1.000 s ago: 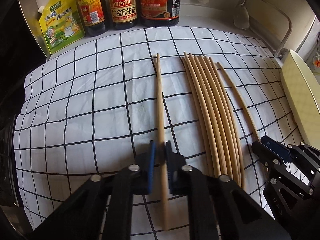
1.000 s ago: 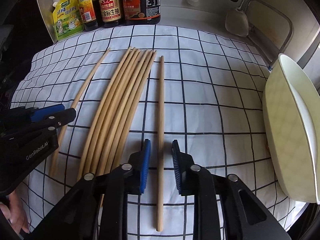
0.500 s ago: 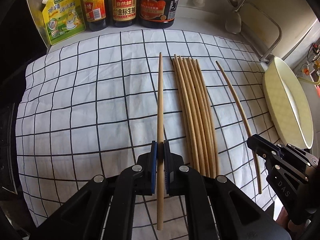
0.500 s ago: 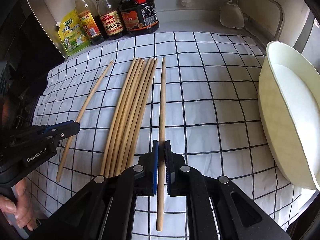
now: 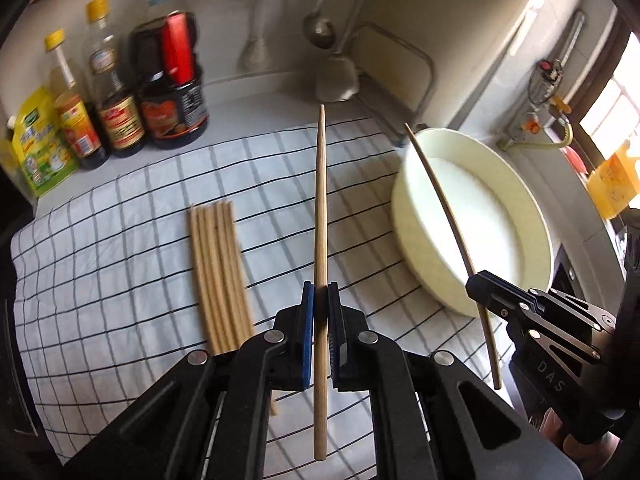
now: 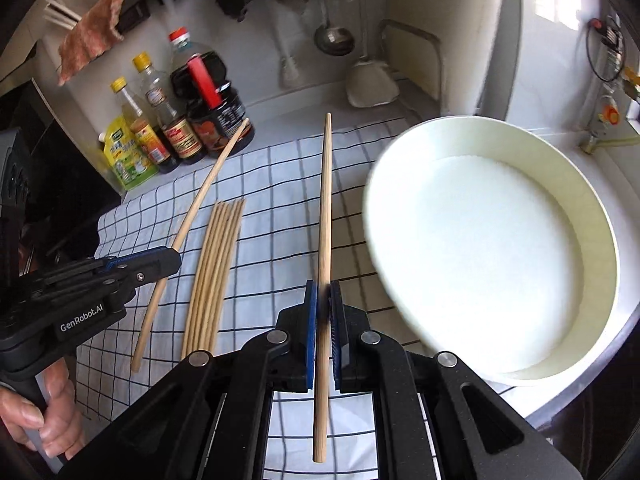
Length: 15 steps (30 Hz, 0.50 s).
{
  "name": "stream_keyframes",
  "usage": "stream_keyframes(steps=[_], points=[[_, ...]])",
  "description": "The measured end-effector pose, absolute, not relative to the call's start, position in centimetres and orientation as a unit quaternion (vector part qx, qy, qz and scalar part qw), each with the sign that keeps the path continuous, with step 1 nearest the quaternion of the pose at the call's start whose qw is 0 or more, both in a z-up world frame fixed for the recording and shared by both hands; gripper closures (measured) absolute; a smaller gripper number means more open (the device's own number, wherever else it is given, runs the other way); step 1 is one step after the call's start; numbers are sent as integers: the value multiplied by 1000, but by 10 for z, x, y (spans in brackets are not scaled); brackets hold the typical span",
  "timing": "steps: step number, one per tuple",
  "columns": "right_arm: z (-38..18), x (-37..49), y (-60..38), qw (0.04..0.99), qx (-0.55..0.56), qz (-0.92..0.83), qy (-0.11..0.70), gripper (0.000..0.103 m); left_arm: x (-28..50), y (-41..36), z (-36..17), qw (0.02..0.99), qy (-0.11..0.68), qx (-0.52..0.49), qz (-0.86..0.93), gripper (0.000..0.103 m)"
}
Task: Organize utensils
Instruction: 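Carry the chopstick in the right gripper over the white basin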
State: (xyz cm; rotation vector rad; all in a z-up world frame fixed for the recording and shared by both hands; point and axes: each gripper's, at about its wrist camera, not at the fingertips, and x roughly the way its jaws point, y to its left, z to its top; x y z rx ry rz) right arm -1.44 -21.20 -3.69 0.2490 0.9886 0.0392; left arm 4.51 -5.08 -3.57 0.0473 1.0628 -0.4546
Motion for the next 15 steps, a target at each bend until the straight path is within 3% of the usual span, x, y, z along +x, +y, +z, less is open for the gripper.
stream_keyframes(steps=[9, 15], points=[[-40, -30, -319, 871, 185, -69, 449, 97, 56, -177, -16, 805, 489, 73, -327, 96], [-57, -18, -361, 859, 216, -92, 455, 97, 71, -233, -30, 786, 499, 108, -348, 96]])
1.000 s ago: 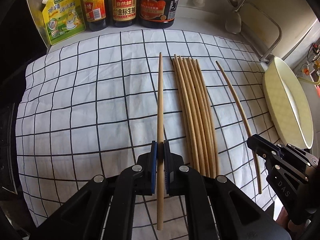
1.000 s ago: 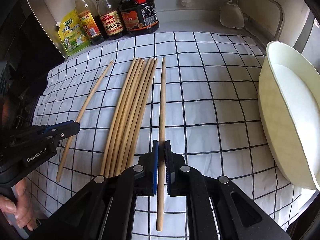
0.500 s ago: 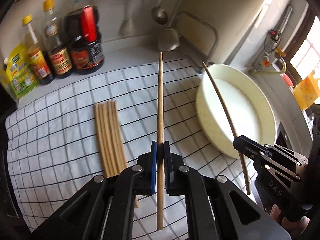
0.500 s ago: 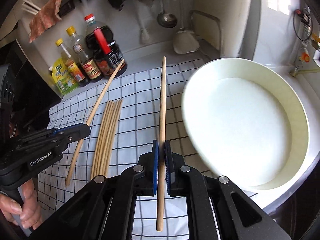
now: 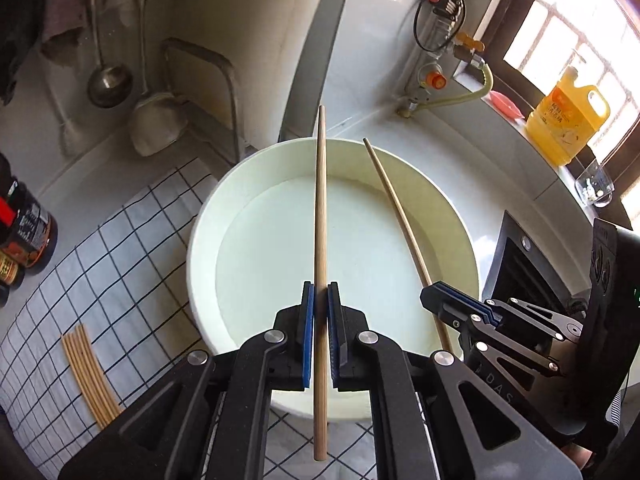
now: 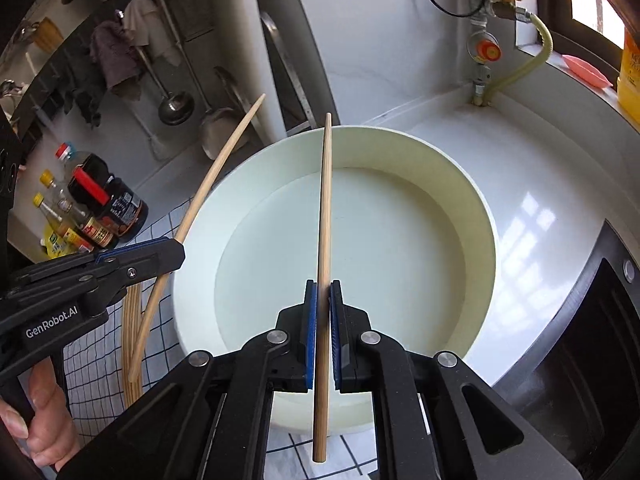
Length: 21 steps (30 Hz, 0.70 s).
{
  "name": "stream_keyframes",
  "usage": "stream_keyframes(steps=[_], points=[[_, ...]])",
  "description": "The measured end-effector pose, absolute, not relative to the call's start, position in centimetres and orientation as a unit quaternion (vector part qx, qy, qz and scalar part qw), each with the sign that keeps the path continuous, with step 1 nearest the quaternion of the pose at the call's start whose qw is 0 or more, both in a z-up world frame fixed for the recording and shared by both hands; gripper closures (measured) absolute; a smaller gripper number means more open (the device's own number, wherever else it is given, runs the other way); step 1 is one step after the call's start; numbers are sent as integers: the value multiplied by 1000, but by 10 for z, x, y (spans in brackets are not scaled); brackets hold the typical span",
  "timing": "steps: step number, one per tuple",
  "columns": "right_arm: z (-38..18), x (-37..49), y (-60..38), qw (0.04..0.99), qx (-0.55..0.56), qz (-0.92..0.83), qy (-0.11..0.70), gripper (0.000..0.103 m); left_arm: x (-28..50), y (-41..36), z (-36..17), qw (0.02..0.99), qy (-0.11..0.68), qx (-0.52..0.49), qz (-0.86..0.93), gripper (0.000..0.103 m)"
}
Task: Organize utensils
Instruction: 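Carry the chopstick in the right gripper over the white basin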
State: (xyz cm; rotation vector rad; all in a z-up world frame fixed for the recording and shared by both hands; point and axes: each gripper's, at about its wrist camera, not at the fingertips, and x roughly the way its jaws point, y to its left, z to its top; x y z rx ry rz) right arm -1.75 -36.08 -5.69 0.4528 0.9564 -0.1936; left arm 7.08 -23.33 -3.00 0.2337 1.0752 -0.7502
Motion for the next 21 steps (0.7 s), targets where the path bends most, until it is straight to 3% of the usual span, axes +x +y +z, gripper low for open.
stream_keyframes(steps=[13, 21], points=[[-102, 17, -379, 825, 219, -112, 509, 97, 104, -277, -98, 736, 562, 155, -345, 96], [-113, 19, -384, 815, 221, -116, 523, 97, 108, -286, -110, 729, 573, 164, -336, 95]])
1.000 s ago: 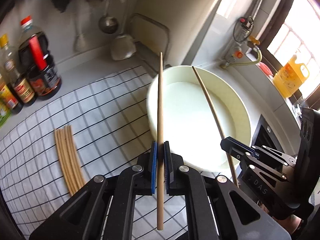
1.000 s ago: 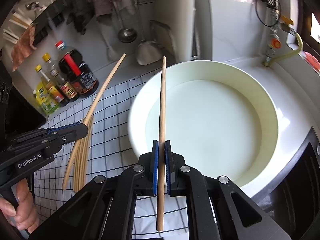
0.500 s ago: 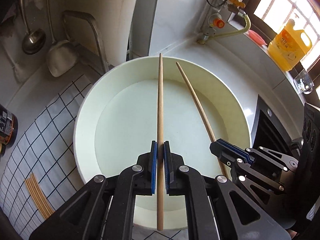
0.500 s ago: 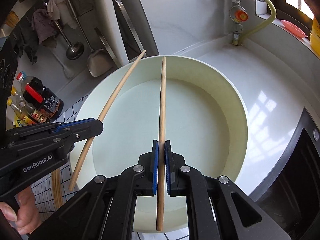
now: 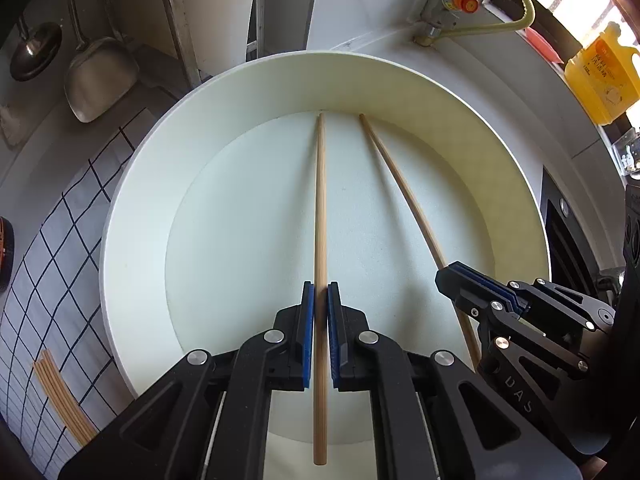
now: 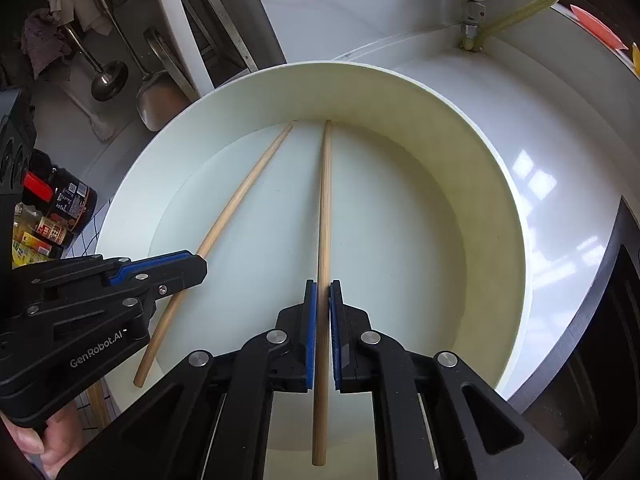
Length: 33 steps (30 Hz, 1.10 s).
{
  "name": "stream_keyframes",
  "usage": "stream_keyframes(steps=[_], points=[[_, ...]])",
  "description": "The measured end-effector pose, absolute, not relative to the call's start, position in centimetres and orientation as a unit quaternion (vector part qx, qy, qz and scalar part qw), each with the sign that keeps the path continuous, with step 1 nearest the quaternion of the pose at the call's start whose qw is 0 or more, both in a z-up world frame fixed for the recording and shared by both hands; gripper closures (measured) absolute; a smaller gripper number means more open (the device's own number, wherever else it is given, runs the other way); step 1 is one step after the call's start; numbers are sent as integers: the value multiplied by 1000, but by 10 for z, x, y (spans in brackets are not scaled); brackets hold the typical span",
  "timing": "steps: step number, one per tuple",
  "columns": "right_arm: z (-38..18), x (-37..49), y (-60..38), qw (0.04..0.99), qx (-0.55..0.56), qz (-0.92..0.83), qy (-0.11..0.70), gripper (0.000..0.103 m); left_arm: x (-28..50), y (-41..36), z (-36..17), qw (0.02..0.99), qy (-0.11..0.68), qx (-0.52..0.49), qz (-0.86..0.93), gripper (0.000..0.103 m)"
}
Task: Organize utensils
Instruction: 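Carry the chopstick in the right gripper over the white basin, then open the right gripper to drop the chopstick into the basin, then move the right gripper back over the remaining chopsticks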
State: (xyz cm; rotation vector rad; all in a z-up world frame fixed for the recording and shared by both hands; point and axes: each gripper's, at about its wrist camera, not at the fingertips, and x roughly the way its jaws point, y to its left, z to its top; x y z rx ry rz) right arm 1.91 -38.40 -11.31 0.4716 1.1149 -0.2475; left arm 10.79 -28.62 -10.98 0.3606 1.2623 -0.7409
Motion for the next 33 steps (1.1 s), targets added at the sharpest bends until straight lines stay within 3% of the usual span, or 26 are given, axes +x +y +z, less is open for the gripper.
stream_keyframes(steps=[1, 6, 11, 16, 20, 26, 33], points=[[-113, 18, -384, 815, 220, -116, 523, 97, 108, -286, -109, 730, 572, 163, -336, 93], [-102, 13, -386, 825, 209, -128, 509, 87, 111, -282, -99, 744, 560, 157, -329, 57], [-92, 7, -386, 830, 209, -130, 501, 85, 109, -270, -83, 760, 546, 143, -323, 44], [-81, -3, -376, 837, 205, -124, 492, 81, 99, -246, -67, 776, 530, 141, -312, 41], [-75, -13, -366, 843, 208, -115, 483, 68, 87, -223, -57, 786, 524, 130, -302, 36], [-61, -30, -341, 853, 191, -102, 475, 64, 70, -190, -42, 805, 511, 107, -281, 30], [-49, -36, -301, 864, 171, -69, 469, 60, 54, -147, -34, 820, 507, 81, -254, 30]])
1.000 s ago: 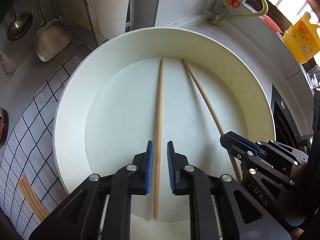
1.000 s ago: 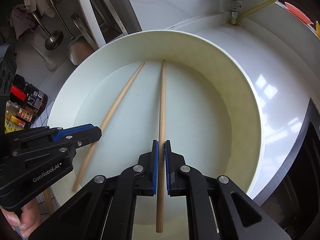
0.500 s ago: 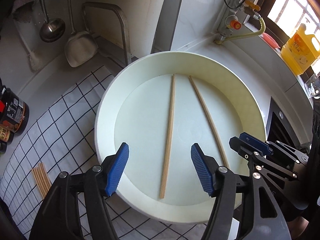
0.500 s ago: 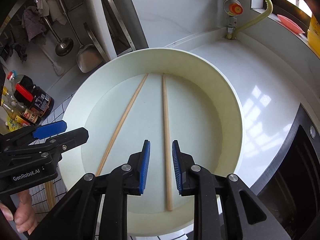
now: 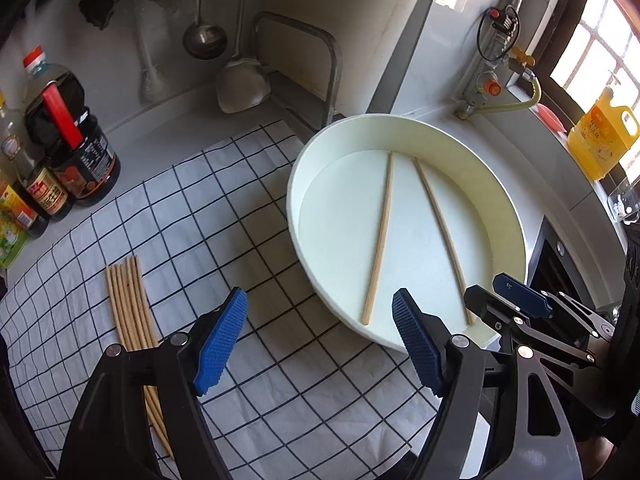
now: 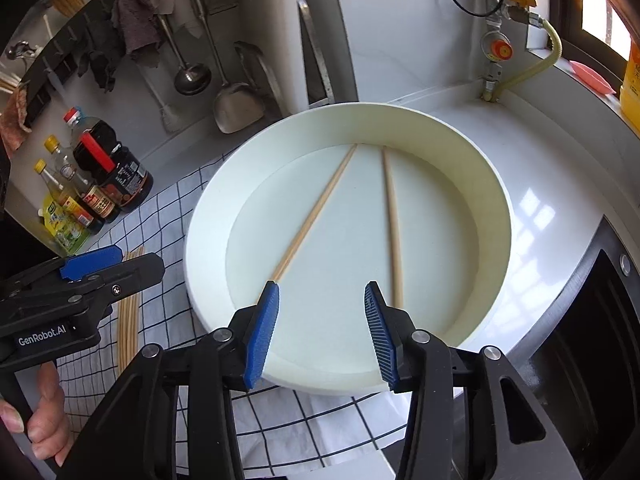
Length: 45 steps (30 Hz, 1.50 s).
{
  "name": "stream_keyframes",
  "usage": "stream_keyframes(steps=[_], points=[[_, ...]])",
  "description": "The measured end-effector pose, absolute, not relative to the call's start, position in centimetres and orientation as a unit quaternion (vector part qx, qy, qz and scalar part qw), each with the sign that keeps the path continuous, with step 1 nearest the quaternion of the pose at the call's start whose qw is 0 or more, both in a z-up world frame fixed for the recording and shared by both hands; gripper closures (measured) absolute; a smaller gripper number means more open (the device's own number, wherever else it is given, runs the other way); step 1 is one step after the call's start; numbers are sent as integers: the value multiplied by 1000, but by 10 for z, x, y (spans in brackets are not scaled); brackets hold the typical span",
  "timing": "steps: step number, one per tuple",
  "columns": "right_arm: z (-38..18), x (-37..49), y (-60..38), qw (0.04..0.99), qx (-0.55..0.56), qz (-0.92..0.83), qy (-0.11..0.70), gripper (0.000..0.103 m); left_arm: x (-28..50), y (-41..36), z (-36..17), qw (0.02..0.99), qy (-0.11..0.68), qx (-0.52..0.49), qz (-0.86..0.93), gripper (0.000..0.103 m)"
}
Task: Organize utensils
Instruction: 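Move the right gripper back over the remaining chopsticks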
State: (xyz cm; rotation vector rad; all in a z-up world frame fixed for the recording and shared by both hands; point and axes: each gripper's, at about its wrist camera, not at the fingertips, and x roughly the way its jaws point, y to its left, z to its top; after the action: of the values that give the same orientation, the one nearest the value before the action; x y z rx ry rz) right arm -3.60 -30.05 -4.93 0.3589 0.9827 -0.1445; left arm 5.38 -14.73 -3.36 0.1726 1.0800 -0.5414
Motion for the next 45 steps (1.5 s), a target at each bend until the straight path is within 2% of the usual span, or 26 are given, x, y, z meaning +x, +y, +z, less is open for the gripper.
stream_keyframes(steps=[5, 25, 36, 45], points=[[-43, -33, -264, 871, 141, -30, 469, 55, 47, -106, -30, 833, 503, 60, -222, 28], [-79, 3, -113, 845, 42, 103, 524, 51, 31, 84, -77, 849, 527, -16, -32, 22], [-118, 26, -76, 831, 34, 93, 548, 51, 42, 109, -111, 840, 541, -7, -33, 22], [-134, 42, -64, 839, 43, 70, 538, 51, 51, 112, -126, 835, 548, -2, -55, 22]])
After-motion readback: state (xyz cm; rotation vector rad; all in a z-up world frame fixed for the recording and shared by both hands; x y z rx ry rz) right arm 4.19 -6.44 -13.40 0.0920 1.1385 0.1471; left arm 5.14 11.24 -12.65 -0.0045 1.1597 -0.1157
